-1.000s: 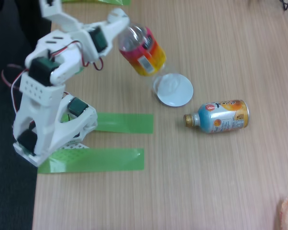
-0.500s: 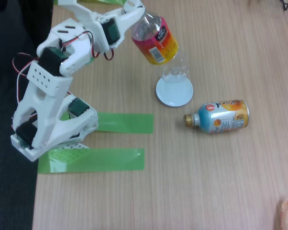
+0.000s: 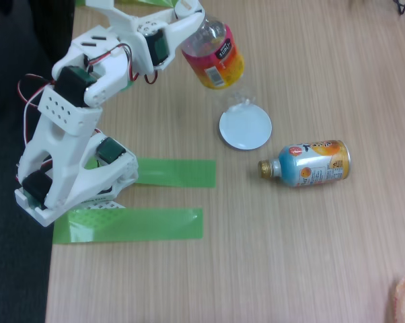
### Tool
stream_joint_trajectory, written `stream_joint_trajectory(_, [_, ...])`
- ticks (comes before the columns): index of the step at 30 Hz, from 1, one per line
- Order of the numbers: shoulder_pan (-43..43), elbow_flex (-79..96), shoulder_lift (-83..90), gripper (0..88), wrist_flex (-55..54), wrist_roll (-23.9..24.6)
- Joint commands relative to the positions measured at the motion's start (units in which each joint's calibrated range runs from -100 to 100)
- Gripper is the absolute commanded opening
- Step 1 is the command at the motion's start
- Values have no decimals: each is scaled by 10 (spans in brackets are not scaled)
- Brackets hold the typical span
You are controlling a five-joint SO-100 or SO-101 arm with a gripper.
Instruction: Pick up the plastic bottle and stand it up on the white place
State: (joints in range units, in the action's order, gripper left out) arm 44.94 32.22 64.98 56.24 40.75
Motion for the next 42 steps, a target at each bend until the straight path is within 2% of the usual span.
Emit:
stream_joint_trajectory(1, [0, -17, -1, 117, -17, 14])
stream_joint_trajectory(13, [-5, 62, -1, 117, -86, 14])
stream_joint_trajectory(20, [-80, 120, -1, 117, -128, 8])
stream_joint_trajectory(42, [-84, 172, 5, 117, -133, 14])
